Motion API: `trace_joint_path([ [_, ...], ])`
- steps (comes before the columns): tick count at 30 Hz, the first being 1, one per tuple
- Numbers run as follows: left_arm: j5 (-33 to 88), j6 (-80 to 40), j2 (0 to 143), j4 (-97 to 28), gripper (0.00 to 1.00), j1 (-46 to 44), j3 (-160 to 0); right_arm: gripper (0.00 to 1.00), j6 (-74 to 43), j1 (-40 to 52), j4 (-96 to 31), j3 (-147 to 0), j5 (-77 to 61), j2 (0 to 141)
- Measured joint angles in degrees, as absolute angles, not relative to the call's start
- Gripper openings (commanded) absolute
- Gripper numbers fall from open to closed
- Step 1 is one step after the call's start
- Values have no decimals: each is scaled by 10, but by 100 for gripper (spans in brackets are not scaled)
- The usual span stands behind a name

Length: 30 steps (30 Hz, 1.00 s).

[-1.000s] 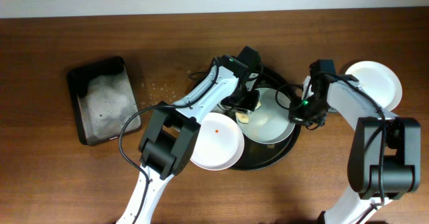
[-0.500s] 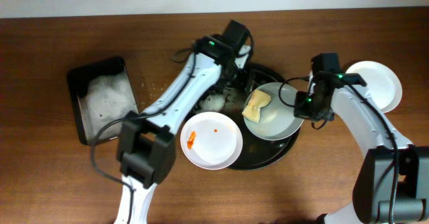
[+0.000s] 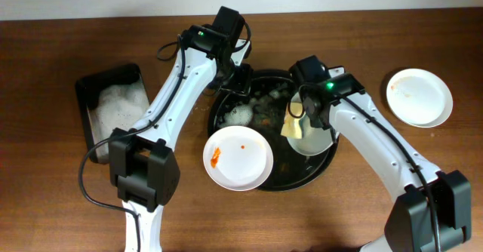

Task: Clean dirty plates on tray and stack at the side
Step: 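Carry the plate right and stack it on the clean plate with right gripper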

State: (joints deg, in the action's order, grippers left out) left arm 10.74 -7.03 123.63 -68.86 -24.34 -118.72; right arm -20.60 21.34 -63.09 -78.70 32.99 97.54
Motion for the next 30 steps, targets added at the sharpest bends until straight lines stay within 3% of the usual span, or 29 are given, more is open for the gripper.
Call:
trace_joint_path([
  [4, 247, -88, 1232, -542, 77, -249, -1109, 4, -220, 214, -634, -787, 318, 975],
  [8, 397, -142, 1233, -296, 77, -288, -908, 4, -224, 214, -634, -788, 313, 975],
  [11, 419, -178, 1233, -199, 73, -325, -833, 4, -224, 214, -635, -788, 312, 975],
  [14, 410, -196, 1233, -179, 26, -350, -823, 4, -225, 214, -635, -788, 312, 974],
  [15, 399, -199, 1233, -179, 21, -353, -823, 4, -225, 214, -635, -788, 312, 974],
  [16, 383, -202, 1233, -178, 4, -357, -822, 4, -224, 214, -635, -788, 312, 974],
  [17, 366, -203, 1233, -177, 0, -362, -822, 4, -224, 214, -635, -788, 313, 974],
  [23, 342, -206, 1233, -177, 0, -349, -822, 4, -223, 214, -645, -788, 320, 974],
  [30, 327, -203, 1119, -248, 0, -216, -821, 4, -206, 219, -682, -816, 352, 923],
])
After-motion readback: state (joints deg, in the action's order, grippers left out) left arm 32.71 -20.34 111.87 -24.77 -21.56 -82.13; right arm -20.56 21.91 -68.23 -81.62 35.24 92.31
